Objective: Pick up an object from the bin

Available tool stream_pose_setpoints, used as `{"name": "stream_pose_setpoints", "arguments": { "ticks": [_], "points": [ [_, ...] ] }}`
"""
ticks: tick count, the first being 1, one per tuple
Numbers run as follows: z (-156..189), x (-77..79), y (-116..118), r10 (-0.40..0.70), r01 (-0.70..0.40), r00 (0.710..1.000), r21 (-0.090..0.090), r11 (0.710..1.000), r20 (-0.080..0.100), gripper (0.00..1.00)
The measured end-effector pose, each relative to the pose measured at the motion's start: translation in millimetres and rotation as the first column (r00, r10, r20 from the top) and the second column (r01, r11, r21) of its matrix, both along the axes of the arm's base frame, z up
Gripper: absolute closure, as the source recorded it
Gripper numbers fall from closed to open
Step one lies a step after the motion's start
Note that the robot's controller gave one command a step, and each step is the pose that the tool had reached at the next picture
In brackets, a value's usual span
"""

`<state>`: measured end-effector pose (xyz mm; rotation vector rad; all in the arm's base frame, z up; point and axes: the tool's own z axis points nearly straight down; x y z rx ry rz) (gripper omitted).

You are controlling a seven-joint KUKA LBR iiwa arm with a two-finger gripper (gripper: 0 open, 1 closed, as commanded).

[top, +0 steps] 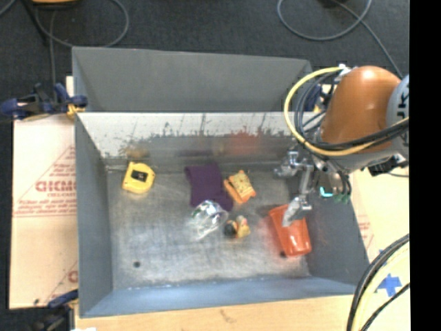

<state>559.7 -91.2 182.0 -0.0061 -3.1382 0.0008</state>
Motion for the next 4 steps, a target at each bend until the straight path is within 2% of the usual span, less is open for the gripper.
{"name": "stream_pose_setpoints", "arguments": {
  "ticks": [1, 2, 3, 4],
  "points": [
    [4, 1.8, 0, 0.002, -0.002, 1.0, -0.001, 1.0, 0.008, 0.0],
    [-39, 15.6, -10, 0.061, -0.061, 0.998, -0.003, 0.998, 0.015, 0.0],
    [-93, 9.4, -15, 0.244, -0.245, 0.97, 0.011, 0.97, 0.014, 0.0],
    [-100, 6.8, -22, 0.287, -0.287, 0.958, 0.004, 0.958, 0.011, 1.0]
  ]
}}
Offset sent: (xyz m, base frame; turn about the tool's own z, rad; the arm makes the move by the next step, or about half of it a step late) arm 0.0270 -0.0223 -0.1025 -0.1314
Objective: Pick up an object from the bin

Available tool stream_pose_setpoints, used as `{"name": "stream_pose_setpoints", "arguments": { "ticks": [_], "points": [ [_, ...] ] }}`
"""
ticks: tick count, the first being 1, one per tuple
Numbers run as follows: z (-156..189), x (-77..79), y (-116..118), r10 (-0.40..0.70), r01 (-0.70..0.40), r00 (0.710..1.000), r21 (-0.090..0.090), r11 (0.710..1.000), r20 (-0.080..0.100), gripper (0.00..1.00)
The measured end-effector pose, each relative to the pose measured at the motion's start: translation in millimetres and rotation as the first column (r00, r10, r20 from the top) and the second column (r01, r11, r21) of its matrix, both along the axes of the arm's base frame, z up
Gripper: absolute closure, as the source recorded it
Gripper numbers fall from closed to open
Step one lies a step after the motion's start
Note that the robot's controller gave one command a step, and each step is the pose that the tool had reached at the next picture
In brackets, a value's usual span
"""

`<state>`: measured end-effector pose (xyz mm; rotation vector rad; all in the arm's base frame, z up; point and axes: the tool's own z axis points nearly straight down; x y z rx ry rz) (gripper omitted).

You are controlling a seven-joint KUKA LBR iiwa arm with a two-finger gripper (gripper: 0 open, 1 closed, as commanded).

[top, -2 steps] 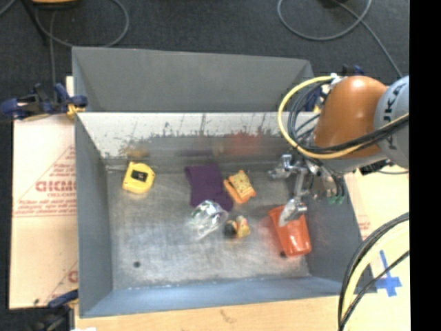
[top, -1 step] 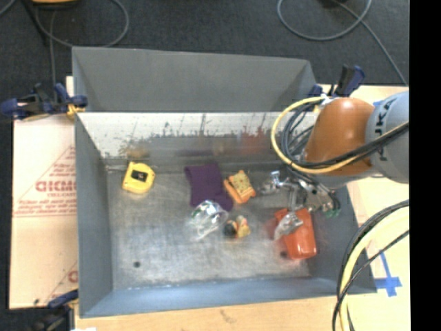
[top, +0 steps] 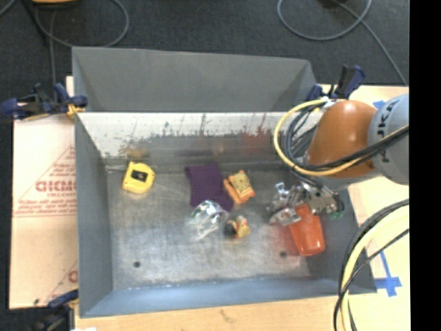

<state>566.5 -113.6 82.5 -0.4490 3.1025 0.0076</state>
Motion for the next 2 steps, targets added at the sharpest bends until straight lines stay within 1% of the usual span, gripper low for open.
{"name": "stream_pose_setpoints", "arguments": {
  "ticks": [1, 2],
  "points": [
    [0, 0.0, 0, 0.001, -0.001, 1.0, 0.0, 1.0, 0.0, 1.0],
    [28, 1.9, 14, -0.105, 0.105, 0.994, -0.005, 0.994, -0.011, 1.0]
  ]
}}
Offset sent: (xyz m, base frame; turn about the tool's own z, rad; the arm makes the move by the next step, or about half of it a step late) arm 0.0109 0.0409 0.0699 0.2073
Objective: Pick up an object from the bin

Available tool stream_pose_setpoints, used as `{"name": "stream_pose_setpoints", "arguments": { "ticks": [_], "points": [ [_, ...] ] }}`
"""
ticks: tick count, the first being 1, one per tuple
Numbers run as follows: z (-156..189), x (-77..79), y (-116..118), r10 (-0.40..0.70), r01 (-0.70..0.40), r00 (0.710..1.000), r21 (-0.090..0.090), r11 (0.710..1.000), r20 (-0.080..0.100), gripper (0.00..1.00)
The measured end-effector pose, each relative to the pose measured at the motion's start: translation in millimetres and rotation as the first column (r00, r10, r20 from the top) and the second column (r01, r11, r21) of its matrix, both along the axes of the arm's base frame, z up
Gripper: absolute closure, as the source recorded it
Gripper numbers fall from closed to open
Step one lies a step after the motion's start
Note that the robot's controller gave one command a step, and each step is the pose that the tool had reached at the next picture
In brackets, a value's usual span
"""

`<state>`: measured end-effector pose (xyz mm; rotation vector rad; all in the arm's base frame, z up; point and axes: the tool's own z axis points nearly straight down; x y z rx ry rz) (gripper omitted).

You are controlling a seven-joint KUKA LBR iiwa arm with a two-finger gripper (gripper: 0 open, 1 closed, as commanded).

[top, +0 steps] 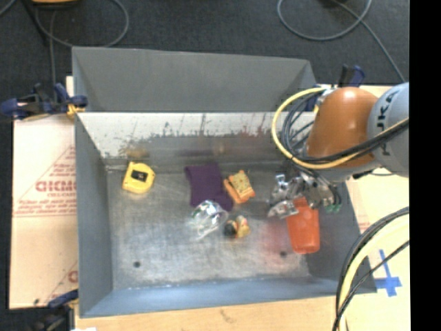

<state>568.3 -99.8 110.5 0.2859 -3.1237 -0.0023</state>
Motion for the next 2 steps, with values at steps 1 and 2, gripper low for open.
{"name": "stream_pose_setpoints", "arguments": {
  "ticks": [1, 2],
  "points": [
    [18, 38.6, 24, 0.027, -0.027, 1.0, -0.002, 1.0, 0.011, 1.0],
    [216, 44.4, 30, 0.2, -0.2, 0.98, -0.004, 0.98, 0.019, 1.0]
  ]
}}
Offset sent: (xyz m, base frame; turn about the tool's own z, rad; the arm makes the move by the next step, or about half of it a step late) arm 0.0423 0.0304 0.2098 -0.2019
